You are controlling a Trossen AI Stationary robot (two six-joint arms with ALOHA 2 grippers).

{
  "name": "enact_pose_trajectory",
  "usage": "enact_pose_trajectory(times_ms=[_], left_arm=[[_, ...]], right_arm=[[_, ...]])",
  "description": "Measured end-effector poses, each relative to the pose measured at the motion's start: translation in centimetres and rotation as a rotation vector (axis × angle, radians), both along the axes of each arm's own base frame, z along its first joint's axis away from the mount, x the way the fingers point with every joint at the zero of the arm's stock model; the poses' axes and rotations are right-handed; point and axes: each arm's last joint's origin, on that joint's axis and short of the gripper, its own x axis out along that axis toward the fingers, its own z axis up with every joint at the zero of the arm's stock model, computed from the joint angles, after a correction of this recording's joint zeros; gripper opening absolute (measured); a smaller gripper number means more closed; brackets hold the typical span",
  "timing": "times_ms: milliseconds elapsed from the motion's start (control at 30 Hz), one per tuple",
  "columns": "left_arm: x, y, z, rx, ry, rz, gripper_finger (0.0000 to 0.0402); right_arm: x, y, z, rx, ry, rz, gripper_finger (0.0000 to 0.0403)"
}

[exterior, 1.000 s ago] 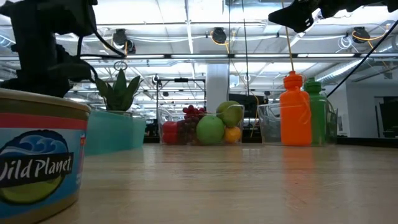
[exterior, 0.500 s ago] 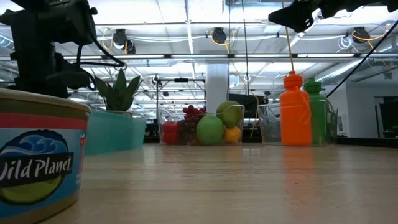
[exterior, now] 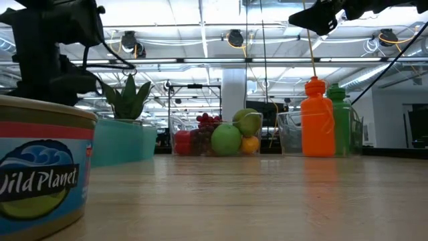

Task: Pick & Place Food Item
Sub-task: Put the green tuna can into the green bin, then put the blue pink tuna can into the green bin

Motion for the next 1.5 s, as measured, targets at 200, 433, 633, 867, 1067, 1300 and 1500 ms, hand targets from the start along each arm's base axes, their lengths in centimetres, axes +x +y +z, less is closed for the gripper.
enact_pose_trajectory(times_ms=[200, 433, 633, 867, 1067, 1300, 1500], left_arm=[[0.6, -0.1, 2.5, 0.011, -0.107, -0.071, 0.0175], [1.6, -1.0, 6.2, -0.106, -0.325, -0.19, 0.0193], [3.5, -4.2, 8.6, -0.275, -0.681, -0.495, 0.0185], [6.0, -8.5, 11.4, -0.25, -1.151, -0.725, 0.0186], [8.7, -12.6, 12.0, -0.08, -1.504, -0.919, 0.0186], [13.3, -15.6, 11.2, -0.055, -1.361, -0.989, 0.0187], [16.0, -17.0, 13.2, -0.096, -1.406, -1.158, 0.021]], right_arm=[[0.0, 0.0, 0.0, 0.0, 0.0, 0.0, 0.0394], [0.0, 0.0, 0.0, 0.0, 0.0, 0.0, 0.0394], [0.0, 0.0, 0.0, 0.0, 0.0, 0.0, 0.0394], [0.0, 0.0, 0.0, 0.002, 0.0, 0.0, 0.0394], [0.0, 0.0, 0.0, 0.004, 0.0, -0.001, 0.0394], [0.0, 0.0, 0.0, 0.004, -0.001, -0.001, 0.0394], [0.0, 0.0, 0.0, 0.004, -0.001, -0.001, 0.0394]])
